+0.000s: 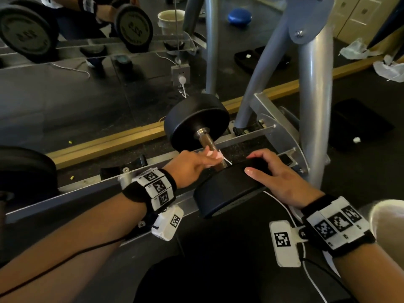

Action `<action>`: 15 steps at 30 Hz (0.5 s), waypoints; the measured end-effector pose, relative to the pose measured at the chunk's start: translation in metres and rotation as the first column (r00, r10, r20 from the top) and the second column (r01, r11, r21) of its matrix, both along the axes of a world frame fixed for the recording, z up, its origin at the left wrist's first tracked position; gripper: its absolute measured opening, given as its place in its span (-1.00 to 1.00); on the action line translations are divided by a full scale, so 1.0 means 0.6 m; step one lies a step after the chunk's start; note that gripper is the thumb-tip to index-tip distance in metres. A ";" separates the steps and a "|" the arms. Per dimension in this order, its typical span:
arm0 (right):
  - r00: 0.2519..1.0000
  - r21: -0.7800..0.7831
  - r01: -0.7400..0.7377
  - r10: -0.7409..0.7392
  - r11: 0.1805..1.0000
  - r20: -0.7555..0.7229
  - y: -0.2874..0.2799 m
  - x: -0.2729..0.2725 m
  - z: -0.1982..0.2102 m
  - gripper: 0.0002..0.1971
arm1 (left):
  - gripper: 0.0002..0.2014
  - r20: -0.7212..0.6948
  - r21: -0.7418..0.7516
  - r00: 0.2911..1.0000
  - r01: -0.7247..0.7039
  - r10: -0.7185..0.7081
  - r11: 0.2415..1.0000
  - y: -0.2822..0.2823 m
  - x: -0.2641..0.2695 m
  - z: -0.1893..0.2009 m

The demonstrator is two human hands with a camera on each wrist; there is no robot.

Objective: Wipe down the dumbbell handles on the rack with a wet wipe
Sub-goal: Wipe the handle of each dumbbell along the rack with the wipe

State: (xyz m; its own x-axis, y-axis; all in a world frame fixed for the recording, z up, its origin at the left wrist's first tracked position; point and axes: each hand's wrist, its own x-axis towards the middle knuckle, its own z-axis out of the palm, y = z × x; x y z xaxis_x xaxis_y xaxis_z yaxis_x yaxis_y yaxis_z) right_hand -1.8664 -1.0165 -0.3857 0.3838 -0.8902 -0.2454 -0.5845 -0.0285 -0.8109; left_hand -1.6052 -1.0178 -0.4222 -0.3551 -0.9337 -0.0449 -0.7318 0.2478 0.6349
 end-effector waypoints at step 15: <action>0.999 0.007 -0.018 0.018 1.000 -0.041 -0.003 -0.002 0.003 -0.44 | -0.74 -0.416 0.754 0.505 -0.273 0.756 0.598 -0.023 0.014 0.028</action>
